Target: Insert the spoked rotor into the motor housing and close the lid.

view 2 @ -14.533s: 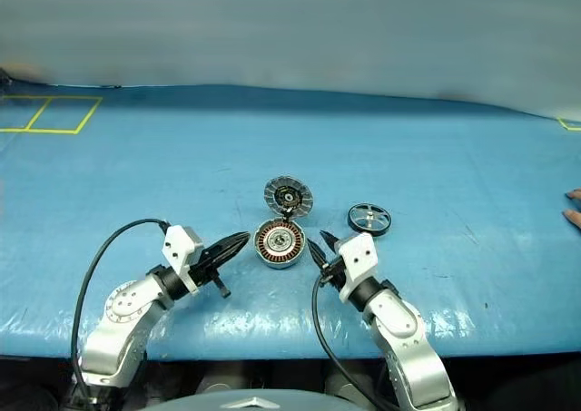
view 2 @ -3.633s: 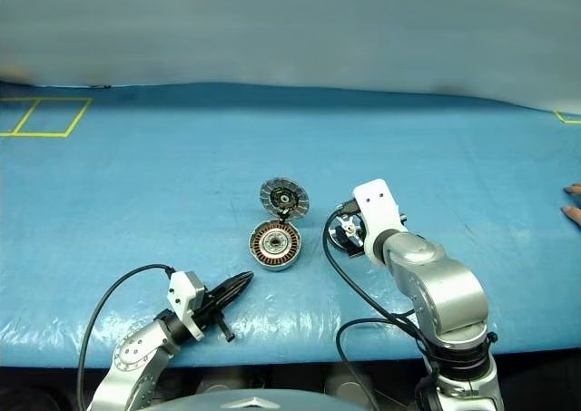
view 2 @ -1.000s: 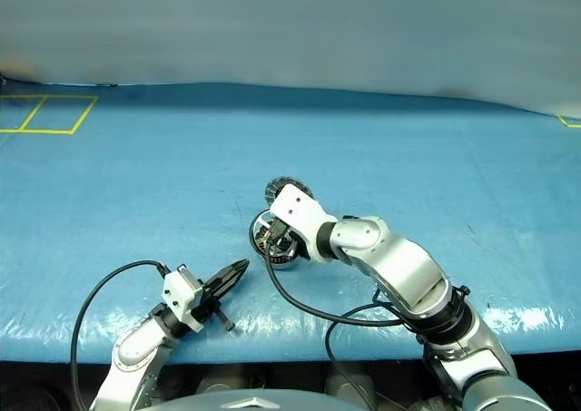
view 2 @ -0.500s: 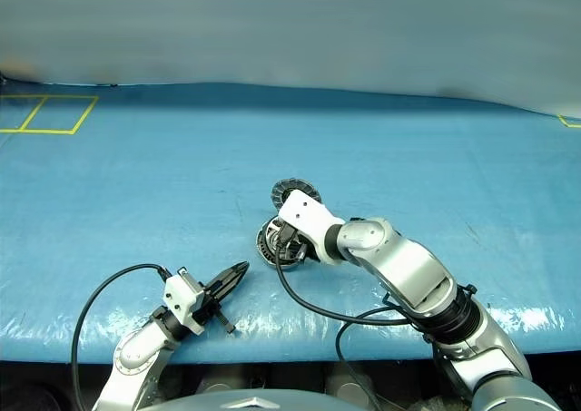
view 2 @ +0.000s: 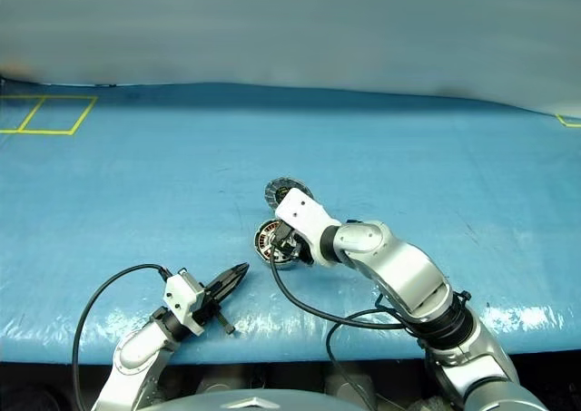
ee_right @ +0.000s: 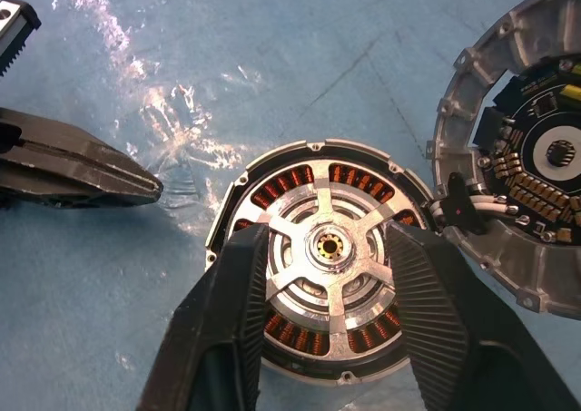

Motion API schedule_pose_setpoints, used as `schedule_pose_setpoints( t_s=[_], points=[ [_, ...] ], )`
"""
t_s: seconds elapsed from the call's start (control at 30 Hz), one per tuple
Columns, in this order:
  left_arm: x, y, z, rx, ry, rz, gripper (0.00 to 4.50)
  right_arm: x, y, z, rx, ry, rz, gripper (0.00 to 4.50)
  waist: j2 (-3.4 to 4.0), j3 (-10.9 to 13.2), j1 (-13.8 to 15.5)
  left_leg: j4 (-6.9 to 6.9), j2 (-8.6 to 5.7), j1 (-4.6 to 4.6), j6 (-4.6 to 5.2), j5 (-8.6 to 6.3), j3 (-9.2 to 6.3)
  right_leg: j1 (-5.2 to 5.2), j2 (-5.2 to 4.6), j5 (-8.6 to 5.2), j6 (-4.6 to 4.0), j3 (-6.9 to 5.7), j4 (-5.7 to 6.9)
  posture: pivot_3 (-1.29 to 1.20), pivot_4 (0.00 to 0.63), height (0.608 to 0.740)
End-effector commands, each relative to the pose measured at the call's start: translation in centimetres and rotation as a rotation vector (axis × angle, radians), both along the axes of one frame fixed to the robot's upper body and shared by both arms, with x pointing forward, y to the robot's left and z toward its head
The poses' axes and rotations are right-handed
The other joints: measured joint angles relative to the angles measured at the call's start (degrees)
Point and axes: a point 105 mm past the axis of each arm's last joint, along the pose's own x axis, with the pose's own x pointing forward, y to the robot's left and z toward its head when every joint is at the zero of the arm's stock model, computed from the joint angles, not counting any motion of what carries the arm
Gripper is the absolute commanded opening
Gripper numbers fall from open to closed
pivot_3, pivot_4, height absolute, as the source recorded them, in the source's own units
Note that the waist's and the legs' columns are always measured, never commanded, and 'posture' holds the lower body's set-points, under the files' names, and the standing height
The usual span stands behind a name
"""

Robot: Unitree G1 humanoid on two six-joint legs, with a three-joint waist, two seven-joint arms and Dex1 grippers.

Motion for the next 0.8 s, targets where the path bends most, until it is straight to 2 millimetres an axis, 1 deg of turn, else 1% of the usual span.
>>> schedule_pose_setpoints(
  t_s=[0.03, 0.1, 0.13, 0.23, 0.3, 0.37, 0.47, 0.57, 0.63, 0.67, 0.8],
  points=[
    [-0.2, -0.4, 0.8, -0.023, -0.015, -0.017, 0.0, -0.4, -1.3, 1.7, 0.038, -0.033, -0.016, 0.96, 0.02, 0.0, 0.0, 0.0, -0.01, -0.01, 0.01, -0.01, 0.0, 0.0, -0.03, 0.0, 0.0, -0.01, -0.02, 0.0, 0.15, 0.74],
    [-0.3, -0.4, 0.7, -0.021, -0.01, -0.019, 0.0, -0.2, -3.0, 1.7, -0.007, -0.032, -0.036, 0.27, 0.06, 0.0, 0.0, 0.03, -0.04, 0.0, 0.07, -0.04, 0.0, -0.04, -0.1, 0.01, 0.02, -0.05, -0.07, 0.0, 0.15, 0.74],
    [-0.3, -0.4, 0.7, -0.017, -0.009, -0.022, 0.0, 0.0, -4.0, 1.6, -0.043, -0.027, -0.049, 0.01, 0.08, 0.0, 0.0, 0.07, -0.04, 0.01, 0.11, -0.07, 0.01, -0.06, -0.14, 0.02, 0.03, -0.08, -0.08, 0.0, 0.15, 0.74],
    [-0.3, -0.4, 0.7, -0.01, -0.01, -0.028, 0.0, 1.4, -6.8, 1.4, -0.166, -0.045, -0.112, 0.01, 0.08, 0.1, 0.0, 0.13, -0.08, 0.01, 0.18, -0.11, 0.02, -0.06, -0.46, 0.02, 0.05, -0.12, -0.1, 0.0, 0.15, 0.74],
    [-0.2, -0.5, 0.7, -0.009, -0.015, -0.032, 0.0, 3.4, -8.1, 1.7, -0.208, -0.105, -0.179, 0.01, 0.12, 0.1, -0.4, 0.12, -0.07, 0.02, 0.18, -0.11, 0.02, -0.07, -0.45, 0.02, 0.04, -0.12, -0.1, 0.0, 0.15, 0.74],
    [-0.1, -0.5, 0.7, -0.01, -0.018, -0.033, 0.0, 5.4, -8.5, 2.2, -0.215, -0.178, -0.225, 0.01, 0.13, 0.1, -0.5, 0.12, -0.05, 0.03, 0.17, -0.1, 0.05, -0.08, -0.4, 0.03, 0.04, -0.09, -0.06, 0.0, 0.15, 0.74],
    [0.0, -0.7, 0.8, -0.012, -0.024, -0.039, 0.0, 8.3, -7.8, 2.6, -0.129, -0.265, -0.26, 0.01, 0.12, 0.1, -0.6, 0.08, -0.05, 0.0, 0.16, -0.1, 0.1, 0.03, -0.08, 0.03, 0.04, -0.03, -0.05, 0.0, 0.15, 0.74],
    [0.1, -0.8, 0.8, -0.014, -0.026, -0.044, 0.0, 10.1, -7.0, 2.1, -0.08, -0.305, -0.237, 0.01, 0.13, 0.1, -0.4, 0.06, -0.05, -0.06, 0.17, -0.1, 0.24, 0.02, 0.02, 0.12, 0.19, 0.13, -0.05, 0.0, 0.15, 0.74],
    [0.1, -0.9, 0.8, -0.015, -0.026, -0.046, 0.0, 10.7, -5.7, 1.9, 0.01, -0.283, -0.192, 0.01, 0.15, 0.1, -0.2, 0.08, -0.05, -0.07, 0.2, -0.11, 0.3, 0.03, 0.03, 0.3, 0.51, 0.16, -0.1, 0.0, 0.15, 0.74],
    [0.1, -0.9, 0.8, -0.015, -0.025, -0.047, 0.0, 10.8, -5.3, 1.9, 0.047, -0.271, -0.173, 0.01, 0.15, 0.1, -0.2, 0.08, -0.05, -0.08, 0.23, -0.13, 0.35, 0.02, 0.03, 0.31, 0.54, 0.2, -0.11, 0.0, 0.15, 0.74],
    [0.1, -1.0, 0.7, -0.016, -0.022, -0.049, 0.0, 10.8, -3.1, 1.8, 0.262, -0.092, -0.098, 0.01, 0.19, 0.1, -0.1, 0.08, -0.02, -0.06, 0.26, -0.14, 0.4, 0.03, 0.04, 0.33, 0.57, 0.23, -0.12, 0.0, 0.15, 0.74]
  ],
)
